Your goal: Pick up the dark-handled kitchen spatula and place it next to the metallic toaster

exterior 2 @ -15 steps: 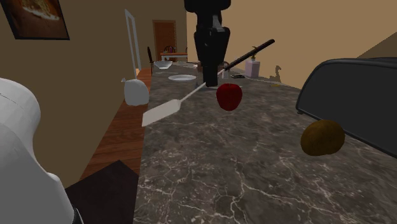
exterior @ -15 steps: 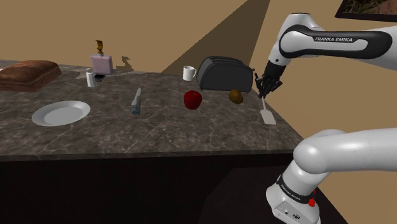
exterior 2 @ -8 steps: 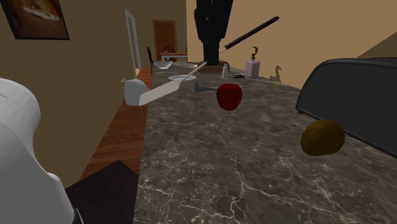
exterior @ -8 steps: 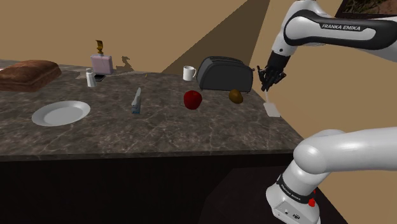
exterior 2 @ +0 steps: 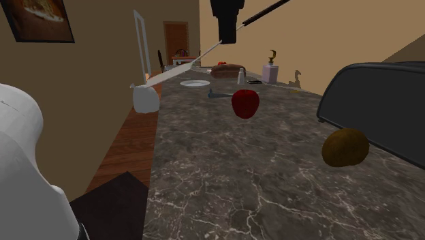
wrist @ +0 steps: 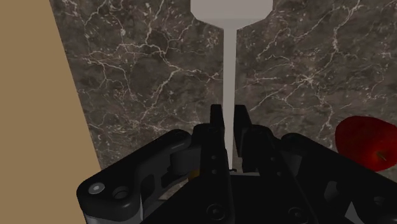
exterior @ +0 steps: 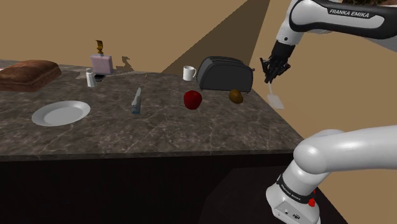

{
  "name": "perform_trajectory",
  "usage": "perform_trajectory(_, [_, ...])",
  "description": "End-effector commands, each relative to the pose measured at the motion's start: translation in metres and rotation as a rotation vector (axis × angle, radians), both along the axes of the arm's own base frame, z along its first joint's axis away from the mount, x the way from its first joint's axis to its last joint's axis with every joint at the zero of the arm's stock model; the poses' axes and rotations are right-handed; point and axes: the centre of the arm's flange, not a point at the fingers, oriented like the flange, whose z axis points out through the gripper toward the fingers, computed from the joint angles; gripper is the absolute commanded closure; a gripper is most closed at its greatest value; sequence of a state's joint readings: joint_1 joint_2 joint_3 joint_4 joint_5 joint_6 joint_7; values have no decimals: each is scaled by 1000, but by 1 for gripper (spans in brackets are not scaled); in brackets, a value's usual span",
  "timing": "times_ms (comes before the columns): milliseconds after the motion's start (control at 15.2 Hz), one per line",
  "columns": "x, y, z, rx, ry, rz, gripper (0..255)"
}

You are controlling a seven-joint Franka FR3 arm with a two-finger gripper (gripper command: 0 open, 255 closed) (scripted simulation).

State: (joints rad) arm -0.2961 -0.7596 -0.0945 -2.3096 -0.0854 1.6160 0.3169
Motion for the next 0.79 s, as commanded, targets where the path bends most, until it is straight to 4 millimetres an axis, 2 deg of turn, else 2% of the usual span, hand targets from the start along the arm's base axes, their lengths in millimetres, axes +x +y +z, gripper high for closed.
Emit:
perform_trajectory(0, [0,1,11,0,0,0,255])
perform_trajectory(264, [0,1,30,0,0,0,255])
perform_trajectory(726, [23,-89,30,0,0,0,255])
